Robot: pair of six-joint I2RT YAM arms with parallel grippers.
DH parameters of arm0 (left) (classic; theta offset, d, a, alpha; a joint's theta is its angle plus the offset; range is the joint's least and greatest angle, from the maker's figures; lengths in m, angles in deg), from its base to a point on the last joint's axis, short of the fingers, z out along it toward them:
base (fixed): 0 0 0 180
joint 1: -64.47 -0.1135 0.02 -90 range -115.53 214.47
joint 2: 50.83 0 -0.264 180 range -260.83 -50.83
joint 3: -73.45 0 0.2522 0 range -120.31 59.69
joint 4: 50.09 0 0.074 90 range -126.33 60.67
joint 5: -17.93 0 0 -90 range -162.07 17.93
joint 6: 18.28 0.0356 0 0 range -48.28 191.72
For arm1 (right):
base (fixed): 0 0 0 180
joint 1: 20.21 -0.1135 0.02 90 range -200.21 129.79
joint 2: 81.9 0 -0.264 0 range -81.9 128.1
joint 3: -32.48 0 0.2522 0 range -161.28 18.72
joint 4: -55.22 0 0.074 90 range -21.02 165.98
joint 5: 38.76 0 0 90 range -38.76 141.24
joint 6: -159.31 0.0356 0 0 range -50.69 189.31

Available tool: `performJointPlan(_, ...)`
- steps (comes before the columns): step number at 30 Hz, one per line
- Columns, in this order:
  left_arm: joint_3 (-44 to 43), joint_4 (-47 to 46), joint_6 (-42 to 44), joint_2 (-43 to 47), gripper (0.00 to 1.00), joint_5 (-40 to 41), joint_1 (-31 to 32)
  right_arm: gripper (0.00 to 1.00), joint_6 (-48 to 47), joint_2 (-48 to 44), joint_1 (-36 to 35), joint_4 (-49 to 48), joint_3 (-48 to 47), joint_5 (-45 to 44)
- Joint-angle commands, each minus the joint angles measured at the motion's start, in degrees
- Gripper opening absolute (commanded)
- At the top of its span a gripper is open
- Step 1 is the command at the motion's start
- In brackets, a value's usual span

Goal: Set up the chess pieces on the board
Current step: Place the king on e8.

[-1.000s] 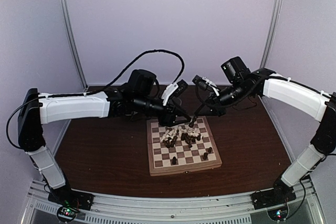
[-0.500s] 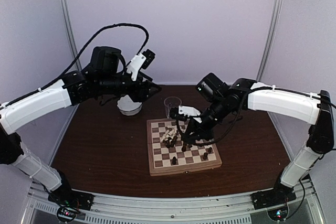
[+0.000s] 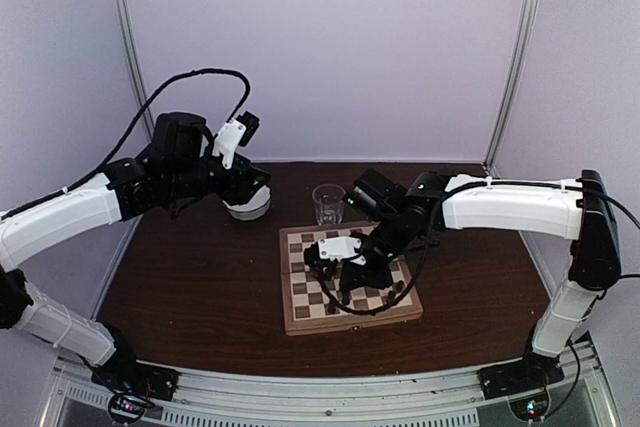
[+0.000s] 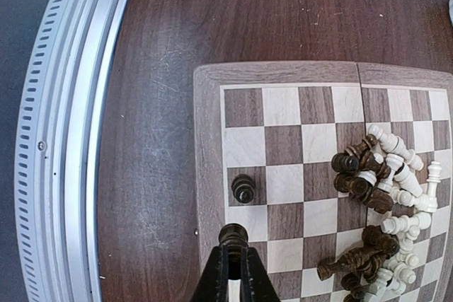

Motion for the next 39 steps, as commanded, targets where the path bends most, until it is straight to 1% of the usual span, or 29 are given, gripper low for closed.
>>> performJointPlan(1, 0.41, -3.73, 0.76, 2.12, 0.60, -0.30, -0.19, 0.01, -1.34, 0.81, -0.30, -1.87, -0.18, -1.89)
performJointPlan(9, 0.41, -3.28, 1.20, 2.43, 0.61, -0.16, -0.19, 0.02, -1.08, 1.48, -0.28, -4.21, 2.54, -1.10)
performJointPlan(39, 0.42, -3.10, 1.53, 2.53, 0.61, -1.17, -0.20, 0.07, -0.74, 3.89, -0.31, -6.46, 3.84, -2.53)
